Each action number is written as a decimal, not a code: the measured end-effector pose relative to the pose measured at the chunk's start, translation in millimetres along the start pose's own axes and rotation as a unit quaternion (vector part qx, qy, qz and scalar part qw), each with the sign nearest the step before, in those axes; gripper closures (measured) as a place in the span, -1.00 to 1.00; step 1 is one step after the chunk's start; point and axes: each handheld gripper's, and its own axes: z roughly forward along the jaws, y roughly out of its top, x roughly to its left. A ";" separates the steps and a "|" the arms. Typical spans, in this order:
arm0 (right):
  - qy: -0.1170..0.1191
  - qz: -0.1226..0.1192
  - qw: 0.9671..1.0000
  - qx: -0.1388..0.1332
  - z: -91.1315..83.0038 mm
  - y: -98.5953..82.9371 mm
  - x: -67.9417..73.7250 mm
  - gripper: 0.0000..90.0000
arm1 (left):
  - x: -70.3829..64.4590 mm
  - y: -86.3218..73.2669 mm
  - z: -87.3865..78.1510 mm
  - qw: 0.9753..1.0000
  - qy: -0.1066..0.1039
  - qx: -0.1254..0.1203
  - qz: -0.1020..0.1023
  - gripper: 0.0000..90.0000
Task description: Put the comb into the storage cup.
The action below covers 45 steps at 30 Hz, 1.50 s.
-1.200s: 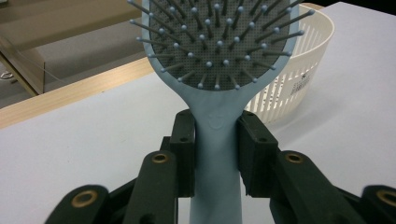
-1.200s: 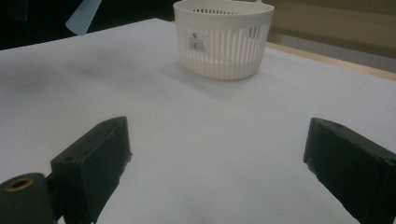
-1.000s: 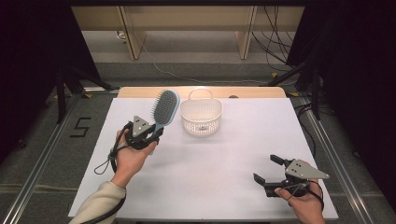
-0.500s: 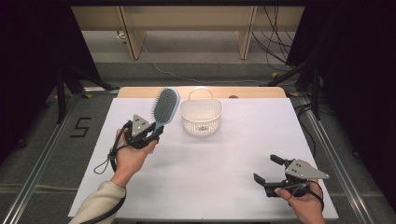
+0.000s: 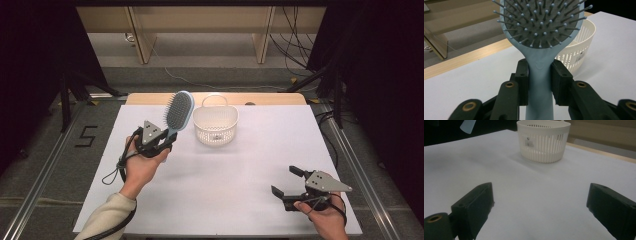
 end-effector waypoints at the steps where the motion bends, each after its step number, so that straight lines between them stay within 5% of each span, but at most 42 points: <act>1: 0.000 0.000 1.000 0.000 0.0 0.0 0.0 -0.82 | -0.1 0.3 0.1 1.000 0.000 0.000 0.000 0.55; 45: -0.001 0.000 1.000 0.000 0.2 -0.2 0.0 -0.82 | -4.1 10.9 4.5 1.000 -0.005 -0.010 0.009 0.55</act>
